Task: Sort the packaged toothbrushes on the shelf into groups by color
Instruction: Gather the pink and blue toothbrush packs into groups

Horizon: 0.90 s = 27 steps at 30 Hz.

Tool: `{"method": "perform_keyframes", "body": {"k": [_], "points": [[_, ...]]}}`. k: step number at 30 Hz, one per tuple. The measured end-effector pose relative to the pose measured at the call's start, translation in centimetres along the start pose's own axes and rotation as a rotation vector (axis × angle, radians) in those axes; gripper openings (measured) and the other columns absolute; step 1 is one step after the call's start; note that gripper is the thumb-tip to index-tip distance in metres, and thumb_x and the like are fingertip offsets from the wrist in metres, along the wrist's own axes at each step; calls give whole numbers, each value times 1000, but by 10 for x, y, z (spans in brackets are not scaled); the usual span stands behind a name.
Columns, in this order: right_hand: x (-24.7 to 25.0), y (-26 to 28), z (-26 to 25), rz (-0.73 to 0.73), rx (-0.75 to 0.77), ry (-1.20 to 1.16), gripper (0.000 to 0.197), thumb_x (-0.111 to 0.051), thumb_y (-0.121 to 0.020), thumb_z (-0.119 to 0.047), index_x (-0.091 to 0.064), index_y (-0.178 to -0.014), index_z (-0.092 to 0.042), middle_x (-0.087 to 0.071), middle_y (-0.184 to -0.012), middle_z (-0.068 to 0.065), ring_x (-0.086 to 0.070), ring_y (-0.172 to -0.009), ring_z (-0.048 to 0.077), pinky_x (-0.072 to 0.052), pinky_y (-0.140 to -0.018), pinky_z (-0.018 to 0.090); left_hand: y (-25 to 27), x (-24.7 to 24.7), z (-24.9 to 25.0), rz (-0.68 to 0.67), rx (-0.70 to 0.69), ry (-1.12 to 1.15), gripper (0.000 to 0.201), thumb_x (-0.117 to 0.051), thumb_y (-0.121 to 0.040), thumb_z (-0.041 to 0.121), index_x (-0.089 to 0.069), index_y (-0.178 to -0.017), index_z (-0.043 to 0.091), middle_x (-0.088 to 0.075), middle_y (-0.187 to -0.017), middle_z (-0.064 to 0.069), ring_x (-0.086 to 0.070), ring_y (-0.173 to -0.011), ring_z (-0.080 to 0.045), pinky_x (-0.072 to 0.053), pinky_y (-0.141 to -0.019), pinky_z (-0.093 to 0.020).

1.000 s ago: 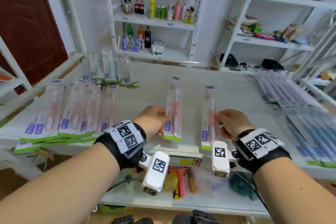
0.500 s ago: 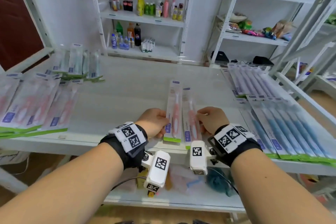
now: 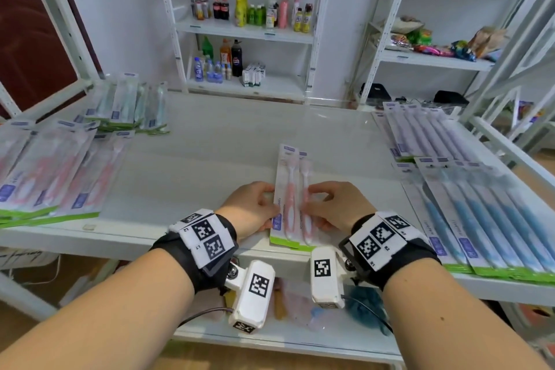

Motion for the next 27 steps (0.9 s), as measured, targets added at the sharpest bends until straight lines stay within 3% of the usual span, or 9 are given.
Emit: {"method": "perform_keyframes", "body": {"k": [3,6,8,10,13,18,21,24,27], "points": [[1,-2,1,-11,-2,-14,37,-71,-80,-17,-61,-115,-19,-71,-82,20,-61,-65,24,-57,-79,43,0,0,3,4,-53,-76,54,-61,-87,8,-44,-137,18,-59,-72,-1,-54,-52,-10,-44,-50,-12],[6,-4,1,-9,-3,15,39,-73,-80,-19,-60,-117,-20,-66,-65,9,-58,-53,17,-54,-58,25,-2,0,3,5,-67,-124,57,-63,-86,18,-43,-139,24,-58,-70,4,-53,-53,-6,-42,-56,-15],[8,-4,0,-15,-2,34,41,-74,-79,-20,-60,-117,-22,-66,-62,6,-58,-48,13,-52,-51,21,-5,0,5,-3,-75,-198,57,-66,-85,30,-45,-137,27,-57,-76,7,-53,-63,-5,-39,-62,-18],[9,-5,0,-26,-3,20,42,-75,-78,-20,-60,-117,-22,-67,-62,6,-59,-48,13,-54,-52,22,-8,-2,6,-21,-85,-266,59,-68,-80,40,-48,-135,31,-58,-89,9,-54,-75,-5,-40,-67,-19],[9,-6,1,-34,2,25,42,-76,-77,-20,-60,-115,-25,-67,-62,6,-59,-49,15,-56,-54,23,-11,-6,9,-67,-98,-320,62,-72,-74,45,-51,-132,36,-61,-99,10,-55,-79,-4,-42,-68,-20],[8,-7,0,-59,2,8,39,-77,-77,-18,-60,-110,-28,-65,-61,7,-57,-49,16,-55,-55,24,-15,-7,9,-69,-92,-352,63,-74,-71,43,-52,-130,39,-51,-76,17,-50,-66,-1,-35,-58,-19],[8,-7,0,-70,9,14,38,-77,-76,-18,-60,-108,-29,-67,-64,9,-58,-52,17,-57,-60,27,-17,-6,8,-75,-99,-352,63,-74,-71,43,-52,-130,38,-54,-80,18,-52,-69,-1,-37,-59,-18],[7,-7,-1,-84,11,4,37,-76,-76,-17,-60,-106,-30,-66,-64,8,-57,-54,18,-57,-66,31,-18,-6,6,-79,-90,-340,64,-75,-69,45,-52,-129,40,-60,-85,10,-55,-71,-4,-40,-62,-19],[8,-8,-1,-83,17,-2,37,-77,-76,-18,-60,-105,-30,-67,-62,6,-59,-50,15,-58,-61,27,-18,-6,6,-75,-85,-353,65,-75,-69,46,-52,-129,41,-56,-78,10,-53,-67,-2,-37,-57,-18]]}}
Point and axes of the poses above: each hand's wrist, its own y-axis away from the middle knuckle, its own x-axis out of the back of the hand, z = x × y, the point moved 7 cm from there along -y, towards the middle knuckle
